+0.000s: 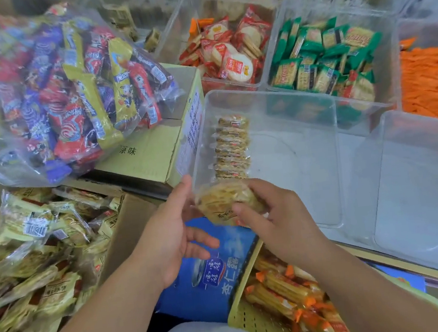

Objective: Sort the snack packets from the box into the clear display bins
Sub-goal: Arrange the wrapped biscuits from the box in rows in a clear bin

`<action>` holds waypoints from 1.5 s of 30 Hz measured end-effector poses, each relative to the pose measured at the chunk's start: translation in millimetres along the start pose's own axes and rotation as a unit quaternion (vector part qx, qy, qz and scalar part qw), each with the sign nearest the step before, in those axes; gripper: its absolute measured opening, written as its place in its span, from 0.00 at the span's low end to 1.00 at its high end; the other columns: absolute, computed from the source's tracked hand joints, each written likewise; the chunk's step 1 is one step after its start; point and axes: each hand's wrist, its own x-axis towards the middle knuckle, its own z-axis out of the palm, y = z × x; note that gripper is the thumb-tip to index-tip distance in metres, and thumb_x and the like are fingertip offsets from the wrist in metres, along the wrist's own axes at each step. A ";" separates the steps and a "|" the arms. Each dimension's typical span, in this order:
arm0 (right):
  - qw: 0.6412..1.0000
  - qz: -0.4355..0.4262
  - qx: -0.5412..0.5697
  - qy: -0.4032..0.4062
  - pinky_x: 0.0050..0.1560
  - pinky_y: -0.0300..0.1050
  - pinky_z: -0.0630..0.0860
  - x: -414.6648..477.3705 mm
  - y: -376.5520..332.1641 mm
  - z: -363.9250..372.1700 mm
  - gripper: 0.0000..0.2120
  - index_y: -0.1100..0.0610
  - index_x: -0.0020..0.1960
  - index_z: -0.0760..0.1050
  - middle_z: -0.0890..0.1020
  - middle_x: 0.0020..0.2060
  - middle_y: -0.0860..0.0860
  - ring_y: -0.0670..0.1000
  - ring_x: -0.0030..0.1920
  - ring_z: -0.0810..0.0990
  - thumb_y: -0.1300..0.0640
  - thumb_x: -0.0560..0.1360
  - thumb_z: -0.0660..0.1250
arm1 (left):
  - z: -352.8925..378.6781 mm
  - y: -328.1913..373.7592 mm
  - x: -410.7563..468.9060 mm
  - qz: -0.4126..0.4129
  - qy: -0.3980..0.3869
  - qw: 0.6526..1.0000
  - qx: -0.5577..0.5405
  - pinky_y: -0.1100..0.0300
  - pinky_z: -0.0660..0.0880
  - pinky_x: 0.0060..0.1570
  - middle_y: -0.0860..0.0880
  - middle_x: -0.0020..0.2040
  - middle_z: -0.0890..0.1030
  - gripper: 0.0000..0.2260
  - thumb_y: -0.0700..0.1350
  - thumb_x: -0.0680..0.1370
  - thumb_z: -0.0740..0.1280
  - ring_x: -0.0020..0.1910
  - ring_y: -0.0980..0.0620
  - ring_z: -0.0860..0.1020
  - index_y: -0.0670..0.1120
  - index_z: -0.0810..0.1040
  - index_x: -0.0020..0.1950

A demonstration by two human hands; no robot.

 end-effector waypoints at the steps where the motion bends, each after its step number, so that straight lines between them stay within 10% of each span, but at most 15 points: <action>1: 0.998 0.040 0.056 0.006 0.49 0.41 0.82 -0.3 -2.1 -1.3 0.08 0.41 0.56 0.80 0.86 0.49 0.41 0.44 0.49 0.85 0.52 0.80 0.68 | -1.0 -2.2 -2.2 0.014 -0.001 1.000 0.028 0.60 0.73 0.23 0.45 0.53 0.87 0.35 0.74 0.69 0.67 0.29 0.44 0.79 0.46 0.84 0.59; 6: 0.964 0.141 0.226 -0.006 0.39 0.45 0.83 -7.9 -8.2 -5.2 0.06 0.46 0.53 0.83 0.88 0.46 0.52 0.54 0.45 0.87 0.50 0.81 0.68 | -1.8 -15.3 -8.9 0.095 -0.015 0.990 0.103 0.64 0.65 0.23 0.48 0.43 0.87 0.09 0.55 0.81 0.69 0.24 0.51 0.70 0.54 0.86 0.53; 12: 0.973 0.178 0.133 0.068 0.48 0.50 0.83 -18.0 2.2 -3.1 0.12 0.37 0.59 0.76 0.82 0.50 0.41 0.42 0.50 0.83 0.43 0.76 0.71 | 3.0 -19.8 -6.4 0.136 0.025 0.988 0.076 0.64 0.66 0.23 0.47 0.32 0.79 0.04 0.48 0.81 0.70 0.24 0.54 0.70 0.53 0.86 0.51; 17: 0.988 -0.072 -0.130 0.033 0.70 0.35 0.66 -32.3 2.1 -11.2 0.35 0.39 0.71 0.71 0.68 0.72 0.42 0.44 0.74 0.66 0.36 0.67 0.76 | 13.9 -11.2 -2.0 0.091 0.038 0.995 0.009 0.62 0.70 0.24 0.43 0.40 0.84 0.07 0.51 0.78 0.72 0.28 0.50 0.74 0.51 0.87 0.45; 22: 0.944 -0.206 -0.258 0.016 0.69 0.49 0.72 -20.4 21.5 -22.0 0.22 0.56 0.68 0.79 0.79 0.66 0.54 0.56 0.67 0.77 0.58 0.74 0.75 | 24.5 -9.1 8.5 0.046 -0.029 0.996 0.070 0.59 0.74 0.26 0.44 0.38 0.81 0.17 0.58 0.79 0.69 0.28 0.50 0.77 0.44 0.86 0.49; 27: 0.962 -0.063 -0.262 0.052 0.60 0.37 0.72 -0.3 51.3 -49.2 0.18 0.52 0.68 0.78 0.83 0.59 0.49 0.50 0.56 0.79 0.57 0.79 0.71 | 14.3 -19.1 30.0 0.159 0.145 0.934 0.285 0.53 0.76 0.55 0.58 0.60 0.79 0.20 0.69 0.75 0.66 0.57 0.55 0.79 0.62 0.78 0.62; 32: 0.931 0.148 -0.300 -0.149 0.58 0.42 0.70 30.3 94.9 -65.6 0.17 0.49 0.69 0.77 0.81 0.61 0.51 0.53 0.61 0.78 0.49 0.81 0.67 | -1.4 -37.3 46.2 0.106 0.119 0.916 0.367 0.43 0.70 0.72 0.51 0.80 0.62 0.39 0.64 0.77 0.69 0.76 0.48 0.67 0.56 0.56 0.83; 39: 0.866 0.233 -0.256 -0.361 0.67 0.41 0.61 55.9 120.2 -53.0 0.23 0.48 0.76 0.69 0.69 0.76 0.47 0.49 0.73 0.67 0.44 0.82 0.61 | -11.7 -42.8 56.3 0.073 0.093 0.918 0.378 0.46 0.65 0.76 0.52 0.84 0.54 0.40 0.63 0.80 0.65 0.77 0.50 0.66 0.53 0.48 0.85; 45: 0.857 0.242 -0.234 -0.391 0.69 0.42 0.61 67.2 123.5 -48.0 0.19 0.48 0.75 0.70 0.70 0.75 0.46 0.49 0.72 0.68 0.48 0.85 0.57 | -18.1 -42.8 58.9 0.081 0.066 0.885 0.454 0.47 0.64 0.77 0.51 0.84 0.52 0.41 0.61 0.81 0.63 0.80 0.51 0.62 0.50 0.45 0.85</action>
